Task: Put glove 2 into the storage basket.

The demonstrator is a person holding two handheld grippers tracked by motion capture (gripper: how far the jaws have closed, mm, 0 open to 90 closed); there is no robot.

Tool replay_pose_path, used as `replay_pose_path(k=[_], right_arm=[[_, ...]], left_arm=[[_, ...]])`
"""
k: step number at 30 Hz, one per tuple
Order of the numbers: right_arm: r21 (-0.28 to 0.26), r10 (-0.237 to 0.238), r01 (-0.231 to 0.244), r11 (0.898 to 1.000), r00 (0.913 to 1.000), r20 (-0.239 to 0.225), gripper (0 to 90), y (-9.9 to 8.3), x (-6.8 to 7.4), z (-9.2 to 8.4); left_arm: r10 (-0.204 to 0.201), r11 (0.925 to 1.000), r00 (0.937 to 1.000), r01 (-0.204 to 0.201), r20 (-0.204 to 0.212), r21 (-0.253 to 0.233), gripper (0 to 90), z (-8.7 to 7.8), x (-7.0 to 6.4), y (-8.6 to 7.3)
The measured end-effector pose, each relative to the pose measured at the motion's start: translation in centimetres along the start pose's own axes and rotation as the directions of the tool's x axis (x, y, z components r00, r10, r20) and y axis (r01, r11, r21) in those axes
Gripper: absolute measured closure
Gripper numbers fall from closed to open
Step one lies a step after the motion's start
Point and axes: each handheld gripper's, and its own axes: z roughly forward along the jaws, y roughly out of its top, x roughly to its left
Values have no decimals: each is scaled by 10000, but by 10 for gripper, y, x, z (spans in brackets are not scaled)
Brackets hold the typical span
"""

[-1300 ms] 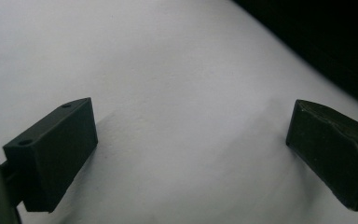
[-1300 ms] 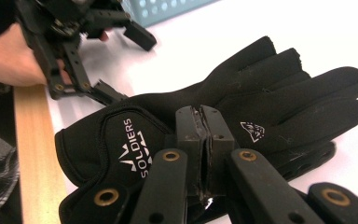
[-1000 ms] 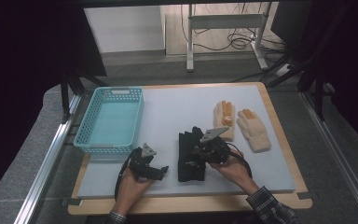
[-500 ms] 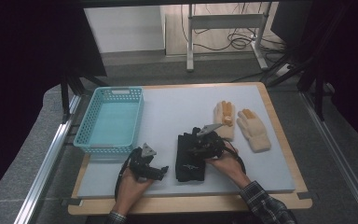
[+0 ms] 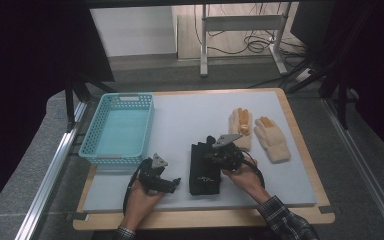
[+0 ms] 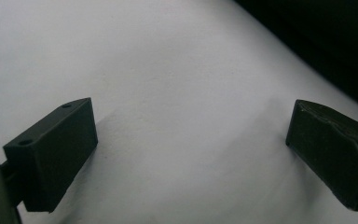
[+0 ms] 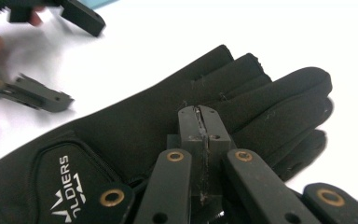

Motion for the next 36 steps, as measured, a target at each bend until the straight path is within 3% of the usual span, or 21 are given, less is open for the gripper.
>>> replay_pose_path(k=[6,8,13,17,20,22,28,33,36], right_arm=[[-149,-170,174,9997,9996,220,888,5,0,-16],[-36,-197,198,9998,9991,376,888,5,-5,-14],[383,-80,77,9992,9999,74,868,-2,-12,3],[-91,124,-124,9999,9999,9,717,-3,-16,-1],[-277,124,-118,9995,9997,192,679,-3,-18,-12],[-284,222,-215,9994,9994,250,699,-5,-21,-21],[62,356,-357,9993,9993,139,869,-24,-23,-32],[346,520,-519,9981,9986,-34,884,-46,-20,-32],[384,478,-471,9982,9987,-163,883,-56,-18,-31]], left_arm=[[4,10000,10000,-4,-3,6,24,0,0,0],[3,10000,10000,-3,-2,5,24,0,0,0],[27,10000,10000,-27,3,25,24,0,0,0],[25,10000,10000,-25,5,24,24,0,0,0],[24,10000,10000,-24,6,20,24,0,0,0],[19,10000,10000,-19,9,19,24,0,0,0],[10,10000,10000,-10,17,23,24,0,0,0],[7,9999,10000,-7,-19,-120,37,-4,0,-2],[-67,10000,9999,68,-85,32,30,-7,2,-6]])
